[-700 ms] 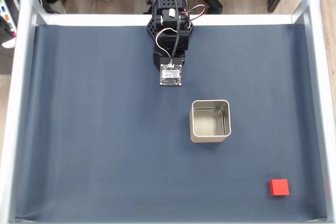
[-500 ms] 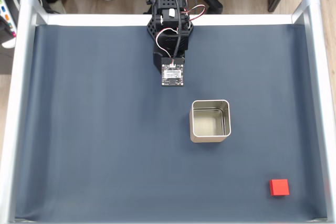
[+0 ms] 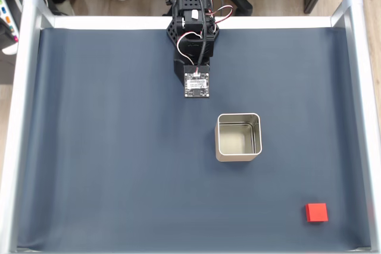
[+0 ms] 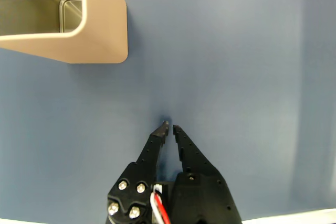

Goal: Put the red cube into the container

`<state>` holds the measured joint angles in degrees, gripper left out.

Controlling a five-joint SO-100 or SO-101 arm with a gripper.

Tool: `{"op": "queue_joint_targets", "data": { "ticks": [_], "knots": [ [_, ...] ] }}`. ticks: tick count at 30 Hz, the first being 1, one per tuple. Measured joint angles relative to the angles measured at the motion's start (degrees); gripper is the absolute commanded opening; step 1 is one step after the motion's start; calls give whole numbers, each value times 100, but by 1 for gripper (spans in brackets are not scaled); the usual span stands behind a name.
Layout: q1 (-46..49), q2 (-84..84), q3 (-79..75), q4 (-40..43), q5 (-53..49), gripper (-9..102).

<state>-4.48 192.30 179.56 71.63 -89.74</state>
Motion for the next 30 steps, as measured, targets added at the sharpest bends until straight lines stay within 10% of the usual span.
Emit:
{"op": "queue_joint_targets", "data": {
  "ticks": [14,30],
  "knots": [
    [105,-369,-202,-2953,255,0],
    [-1178,-4104,-4280,-3059,185,0]
  ]
}}
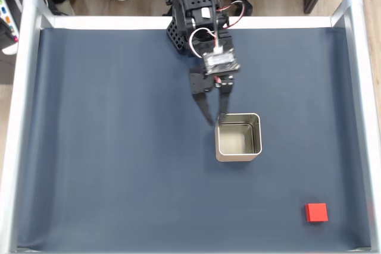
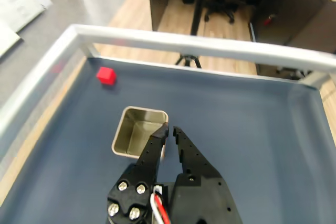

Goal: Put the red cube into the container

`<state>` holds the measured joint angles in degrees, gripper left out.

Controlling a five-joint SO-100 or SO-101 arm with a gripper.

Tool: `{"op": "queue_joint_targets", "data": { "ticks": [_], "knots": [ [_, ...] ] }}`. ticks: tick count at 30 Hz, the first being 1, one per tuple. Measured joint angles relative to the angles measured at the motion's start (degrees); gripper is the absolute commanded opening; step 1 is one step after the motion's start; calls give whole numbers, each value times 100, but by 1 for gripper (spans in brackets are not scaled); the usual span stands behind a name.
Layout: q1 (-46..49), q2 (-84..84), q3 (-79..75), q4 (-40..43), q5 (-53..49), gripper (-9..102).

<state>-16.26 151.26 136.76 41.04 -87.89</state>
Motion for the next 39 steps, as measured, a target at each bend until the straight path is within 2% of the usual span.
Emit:
{"op": "queue_joint_targets", "data": {
  "ticks": [11,18,29,35,39],
  "knots": [
    [-844,-3287,-3542,1230,-97,0],
    [-1178,-5730,-6223,1995,475,3],
    [-1635,-8815,-9334,2171,1248,17],
    [-1854,-9932,-10239,2145,1327,25],
    [-1934,-10336,-10345,1767,1327,29]
  ]
}}
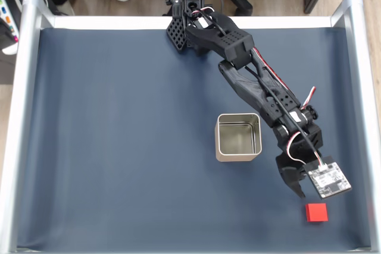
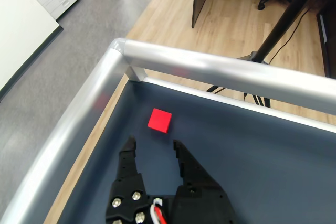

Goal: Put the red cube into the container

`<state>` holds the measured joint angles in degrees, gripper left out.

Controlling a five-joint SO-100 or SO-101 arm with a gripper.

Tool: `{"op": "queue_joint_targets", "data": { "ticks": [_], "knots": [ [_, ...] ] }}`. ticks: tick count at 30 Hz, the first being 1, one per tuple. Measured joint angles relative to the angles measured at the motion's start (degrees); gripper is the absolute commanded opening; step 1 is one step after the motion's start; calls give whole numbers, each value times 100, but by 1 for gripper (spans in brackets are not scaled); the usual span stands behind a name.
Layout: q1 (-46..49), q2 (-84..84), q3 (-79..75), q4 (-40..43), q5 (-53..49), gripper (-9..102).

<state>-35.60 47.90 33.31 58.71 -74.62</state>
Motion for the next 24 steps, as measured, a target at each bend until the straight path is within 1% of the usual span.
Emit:
{"op": "queue_joint_targets", "data": {
  "ticks": [4,10,16,24],
  "knots": [
    [9,-211,-18,-448,-53,32],
    [44,-492,-26,-1081,-527,34],
    [70,-800,-26,-1345,-756,37],
    [79,-1002,-26,-1828,-949,37]
  ]
}}
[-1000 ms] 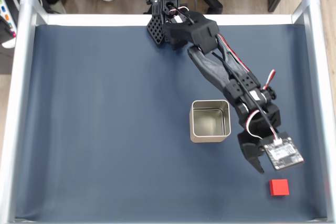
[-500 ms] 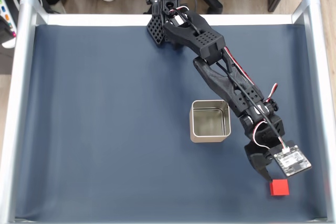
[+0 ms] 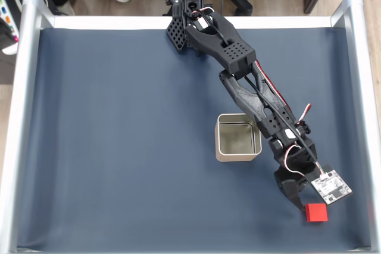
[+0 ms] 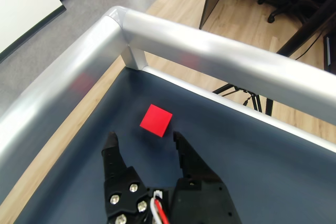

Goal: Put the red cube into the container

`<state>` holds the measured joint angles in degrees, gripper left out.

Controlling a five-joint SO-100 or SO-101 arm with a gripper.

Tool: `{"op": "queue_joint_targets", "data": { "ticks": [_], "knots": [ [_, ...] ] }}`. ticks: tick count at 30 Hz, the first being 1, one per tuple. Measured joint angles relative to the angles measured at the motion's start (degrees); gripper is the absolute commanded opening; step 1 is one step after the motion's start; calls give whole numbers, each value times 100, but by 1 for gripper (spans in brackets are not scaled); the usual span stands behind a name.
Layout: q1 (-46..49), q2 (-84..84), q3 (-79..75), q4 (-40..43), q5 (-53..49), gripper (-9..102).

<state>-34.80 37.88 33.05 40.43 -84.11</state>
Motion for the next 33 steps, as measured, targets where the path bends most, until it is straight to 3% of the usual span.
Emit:
{"op": "queue_joint_targets", "data": {
  "ticks": [10,21,33],
  "knots": [
    [0,-299,0,-193,-9,38],
    [0,-606,0,-984,-105,38],
    [0,-624,0,-1257,-70,27]
  ]
}}
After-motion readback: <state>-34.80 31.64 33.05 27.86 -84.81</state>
